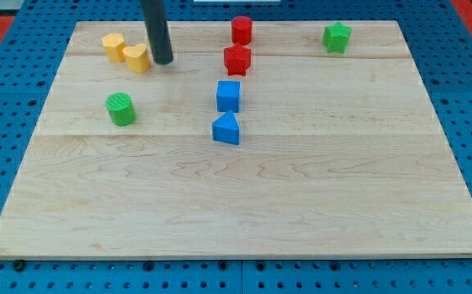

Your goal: Move the yellow heart to the left side of the board

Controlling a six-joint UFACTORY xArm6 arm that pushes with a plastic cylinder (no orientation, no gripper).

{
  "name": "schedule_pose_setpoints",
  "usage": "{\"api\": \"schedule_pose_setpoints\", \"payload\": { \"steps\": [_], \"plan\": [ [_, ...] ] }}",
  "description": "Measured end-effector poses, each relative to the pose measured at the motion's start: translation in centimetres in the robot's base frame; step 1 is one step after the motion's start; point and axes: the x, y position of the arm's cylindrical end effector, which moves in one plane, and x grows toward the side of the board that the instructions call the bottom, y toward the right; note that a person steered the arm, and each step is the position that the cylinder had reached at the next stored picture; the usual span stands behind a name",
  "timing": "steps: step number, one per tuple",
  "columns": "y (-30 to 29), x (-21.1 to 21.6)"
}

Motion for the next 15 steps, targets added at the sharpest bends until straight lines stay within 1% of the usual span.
{"api": "schedule_pose_setpoints", "payload": {
  "steps": [1, 2, 3, 4, 5, 6, 7, 8, 10, 11, 12, 13, 14, 15],
  "plan": [
    [-1.4, -4.8],
    [-6.1, -3.6],
    [-6.3, 0.2],
    [-6.3, 5.3],
    [-5.1, 5.5],
    [-5.1, 2.8],
    [-2.8, 0.7],
    [-1.2, 2.2],
    [4.0, 6.2],
    [2.2, 6.3],
    [-0.1, 5.2],
    [-3.4, 5.2],
    [-1.8, 6.3],
    [-2.3, 8.2]
  ]
}}
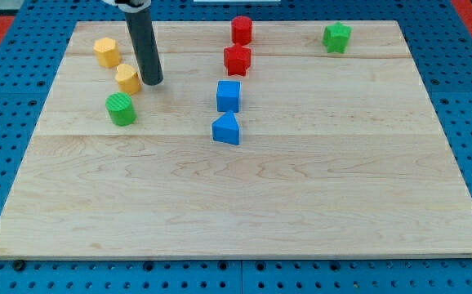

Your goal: Move the yellow heart to the left side of the board

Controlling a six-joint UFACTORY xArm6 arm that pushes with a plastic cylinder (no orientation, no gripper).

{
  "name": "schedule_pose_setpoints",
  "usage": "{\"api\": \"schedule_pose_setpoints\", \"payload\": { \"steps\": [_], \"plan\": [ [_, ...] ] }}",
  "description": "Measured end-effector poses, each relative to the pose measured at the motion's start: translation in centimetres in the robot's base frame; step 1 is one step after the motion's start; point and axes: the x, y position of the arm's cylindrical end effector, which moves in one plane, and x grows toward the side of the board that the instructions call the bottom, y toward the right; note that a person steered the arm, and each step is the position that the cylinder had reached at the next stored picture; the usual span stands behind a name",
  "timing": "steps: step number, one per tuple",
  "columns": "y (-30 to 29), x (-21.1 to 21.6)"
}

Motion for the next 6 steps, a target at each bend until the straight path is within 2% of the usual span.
{"api": "schedule_pose_setpoints", "payload": {
  "steps": [1, 2, 4, 5, 6],
  "plan": [
    [-4.9, 0.3],
    [-6.1, 0.8],
    [3.3, 3.7],
    [0.8, 5.6],
    [-4.3, 5.7]
  ]
}}
